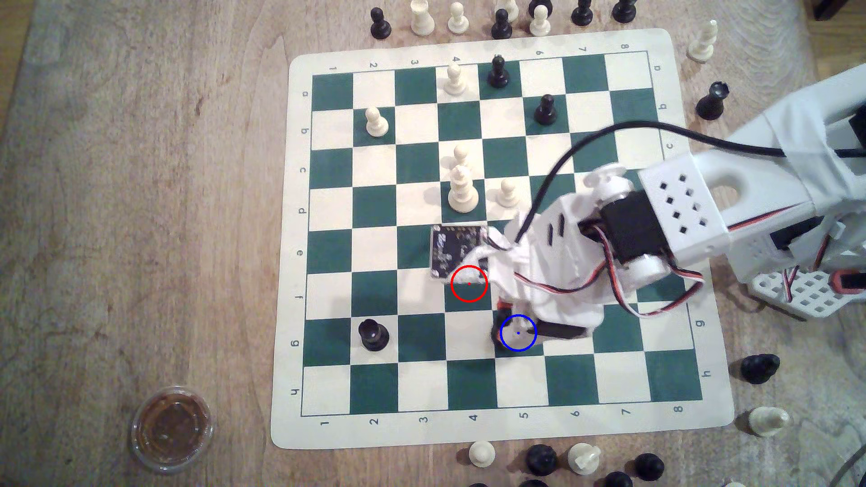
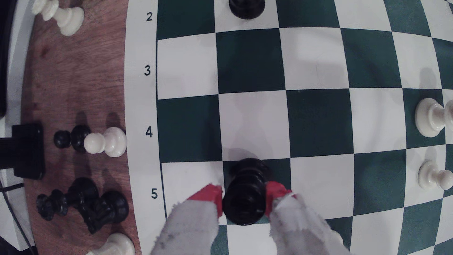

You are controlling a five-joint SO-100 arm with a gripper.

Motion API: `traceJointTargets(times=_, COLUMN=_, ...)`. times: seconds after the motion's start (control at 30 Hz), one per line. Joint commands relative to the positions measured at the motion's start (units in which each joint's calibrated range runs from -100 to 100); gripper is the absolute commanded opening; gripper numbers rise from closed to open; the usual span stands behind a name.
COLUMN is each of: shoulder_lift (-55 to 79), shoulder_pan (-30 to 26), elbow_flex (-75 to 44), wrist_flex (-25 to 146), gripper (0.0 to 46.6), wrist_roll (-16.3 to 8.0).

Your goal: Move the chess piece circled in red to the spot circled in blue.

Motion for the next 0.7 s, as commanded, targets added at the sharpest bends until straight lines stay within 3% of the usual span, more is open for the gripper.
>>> traceJointTargets(times=0.0, shoulder_lift=-2.0, shoulder_pan=-0.67, elbow_flex=-0.64, wrist_flex=-1.21, gripper=0.2, wrist_roll=-0.05)
traceJointTargets(times=0.67, shoulder_lift=0.21, shoulder_pan=0.5, elbow_flex=-0.28, wrist_flex=1.5, gripper=0.2, wrist_roll=1.27)
